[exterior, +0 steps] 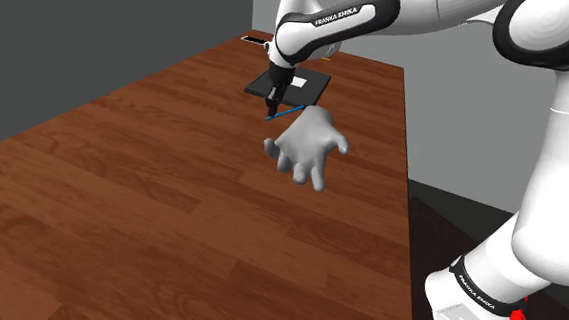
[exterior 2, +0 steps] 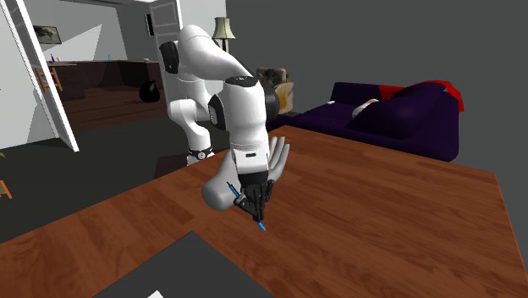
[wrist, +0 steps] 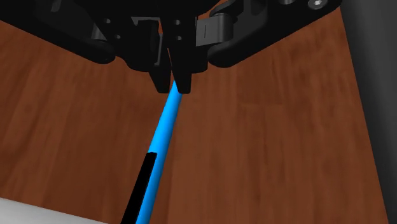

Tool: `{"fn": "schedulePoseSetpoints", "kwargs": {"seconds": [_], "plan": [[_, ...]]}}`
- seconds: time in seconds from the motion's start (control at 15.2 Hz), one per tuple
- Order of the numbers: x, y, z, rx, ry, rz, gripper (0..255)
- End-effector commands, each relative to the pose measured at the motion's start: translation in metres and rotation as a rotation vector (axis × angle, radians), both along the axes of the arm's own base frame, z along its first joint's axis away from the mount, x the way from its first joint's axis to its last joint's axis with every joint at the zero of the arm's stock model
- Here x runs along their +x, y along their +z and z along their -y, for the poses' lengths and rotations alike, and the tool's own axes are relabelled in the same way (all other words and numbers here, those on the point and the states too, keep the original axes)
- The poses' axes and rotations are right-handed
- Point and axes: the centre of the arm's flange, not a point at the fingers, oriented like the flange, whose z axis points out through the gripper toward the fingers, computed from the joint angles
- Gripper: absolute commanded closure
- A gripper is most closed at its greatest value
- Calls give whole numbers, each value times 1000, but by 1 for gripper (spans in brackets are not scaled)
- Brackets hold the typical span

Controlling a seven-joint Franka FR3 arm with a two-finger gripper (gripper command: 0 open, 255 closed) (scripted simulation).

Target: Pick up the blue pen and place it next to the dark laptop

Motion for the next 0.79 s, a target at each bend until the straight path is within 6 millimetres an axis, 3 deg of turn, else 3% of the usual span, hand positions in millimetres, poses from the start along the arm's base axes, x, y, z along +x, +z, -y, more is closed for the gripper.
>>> {"fn": "schedulePoseSetpoints", "kwargs": {"seconds": [0.0,0.33,0.4,0.73], "plan": [[-1,-4,-1,0,0,-1,255],[-1,-4,-1,0,0,-1,255],[-1,-4,-1,0,0,-1,0],[-1,-4,-1,0,0,-1,0]]}}
